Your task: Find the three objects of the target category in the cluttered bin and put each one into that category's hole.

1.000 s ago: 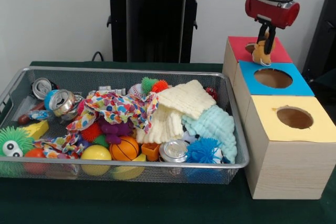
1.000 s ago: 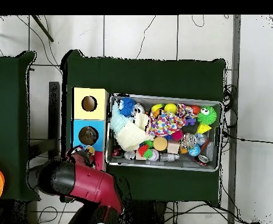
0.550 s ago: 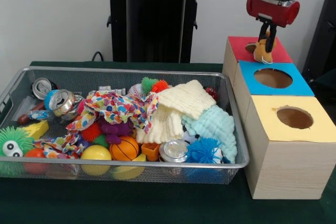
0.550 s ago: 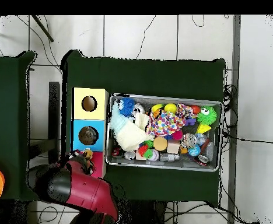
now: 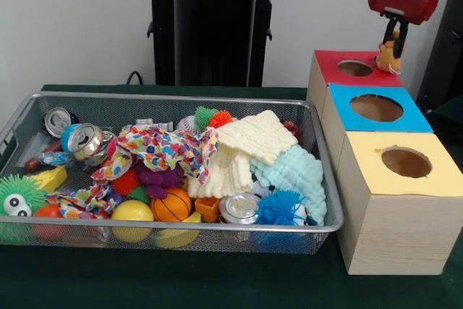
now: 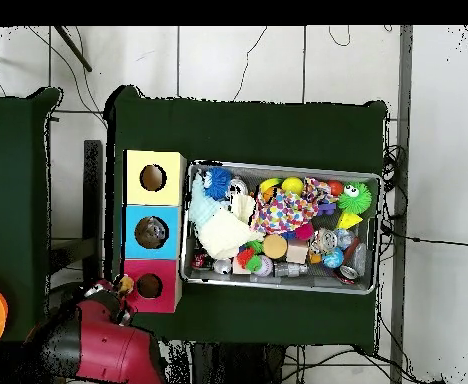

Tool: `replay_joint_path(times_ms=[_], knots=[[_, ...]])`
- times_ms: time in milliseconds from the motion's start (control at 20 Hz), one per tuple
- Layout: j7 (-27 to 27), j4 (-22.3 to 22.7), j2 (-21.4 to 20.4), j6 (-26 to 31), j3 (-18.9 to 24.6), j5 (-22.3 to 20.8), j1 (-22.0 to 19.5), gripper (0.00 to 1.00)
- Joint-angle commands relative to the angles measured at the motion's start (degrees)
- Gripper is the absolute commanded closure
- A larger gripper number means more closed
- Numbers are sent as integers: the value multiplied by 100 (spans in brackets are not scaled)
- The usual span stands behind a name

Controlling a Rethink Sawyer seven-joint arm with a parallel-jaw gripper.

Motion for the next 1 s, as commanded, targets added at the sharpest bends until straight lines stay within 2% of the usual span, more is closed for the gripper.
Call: replay_joint_path(times_ms=[50, 500, 1000], knots=[[1784, 169, -43, 615, -31, 328, 62, 100], [1516, 526, -187, 275, 165, 352, -202, 100], [1316, 361, -473, 920, -219, 39, -332, 100]])
